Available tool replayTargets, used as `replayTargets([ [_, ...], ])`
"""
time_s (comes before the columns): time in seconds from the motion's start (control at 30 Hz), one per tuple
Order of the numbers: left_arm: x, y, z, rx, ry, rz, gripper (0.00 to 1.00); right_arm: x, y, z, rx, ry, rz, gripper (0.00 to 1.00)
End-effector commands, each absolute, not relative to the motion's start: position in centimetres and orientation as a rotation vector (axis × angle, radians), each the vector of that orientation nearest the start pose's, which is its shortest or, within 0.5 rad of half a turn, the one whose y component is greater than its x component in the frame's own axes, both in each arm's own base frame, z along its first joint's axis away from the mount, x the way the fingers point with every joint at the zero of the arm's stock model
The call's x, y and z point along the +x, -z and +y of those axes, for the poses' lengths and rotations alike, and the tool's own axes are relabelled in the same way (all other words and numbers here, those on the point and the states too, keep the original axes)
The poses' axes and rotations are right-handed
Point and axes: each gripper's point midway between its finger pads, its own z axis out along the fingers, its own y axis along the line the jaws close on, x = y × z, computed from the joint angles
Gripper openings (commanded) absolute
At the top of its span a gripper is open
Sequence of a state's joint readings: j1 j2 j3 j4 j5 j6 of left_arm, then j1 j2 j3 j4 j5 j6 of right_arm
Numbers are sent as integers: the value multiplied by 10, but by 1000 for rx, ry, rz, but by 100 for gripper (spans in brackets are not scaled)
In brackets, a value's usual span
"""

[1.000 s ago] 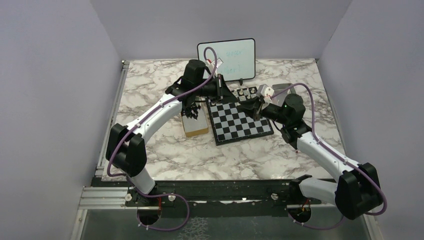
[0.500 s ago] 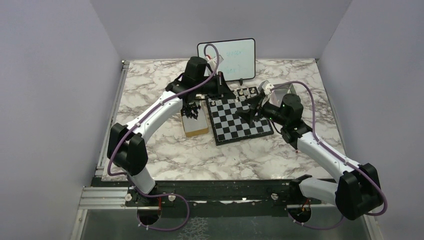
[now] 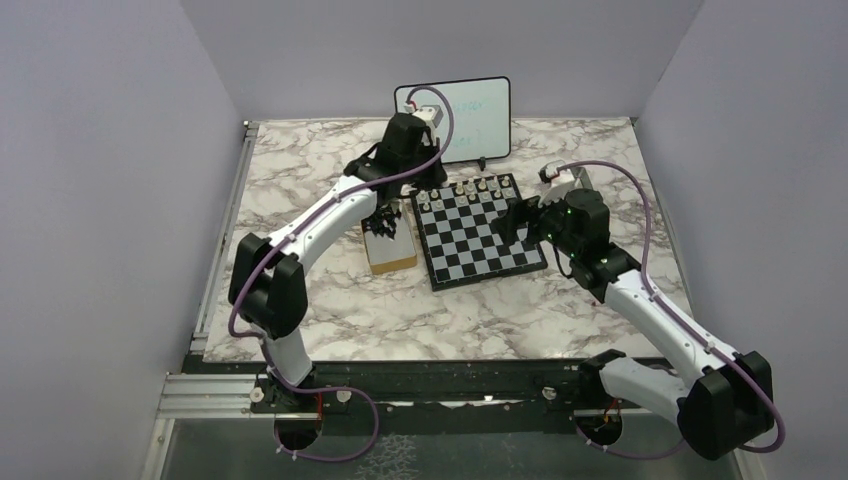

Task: Set up the chess pieces on the board
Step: Place the chess piece on the chessboard.

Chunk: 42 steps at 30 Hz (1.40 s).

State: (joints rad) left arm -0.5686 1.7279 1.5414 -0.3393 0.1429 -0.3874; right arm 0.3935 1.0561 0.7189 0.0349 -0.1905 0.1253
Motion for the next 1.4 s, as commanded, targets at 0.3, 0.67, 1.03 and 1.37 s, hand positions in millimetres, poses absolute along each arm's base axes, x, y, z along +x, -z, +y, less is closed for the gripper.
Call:
replayTargets([
  [0.3,453,-158,-320,322,347,2203,5,314,-194,137,-99,-403,1997,100],
  [0.67,470,-118,-332,318,281,2218,5,311,-195,134,-86,-395,1992,100],
  [1.03,478,-97,-339,318,286,2208,5,310,-194,130,-99,-369,1990,100],
  [1.37,480,-85,-335,326,243,2220,6,312,-195,128,-105,-347,1982,100],
])
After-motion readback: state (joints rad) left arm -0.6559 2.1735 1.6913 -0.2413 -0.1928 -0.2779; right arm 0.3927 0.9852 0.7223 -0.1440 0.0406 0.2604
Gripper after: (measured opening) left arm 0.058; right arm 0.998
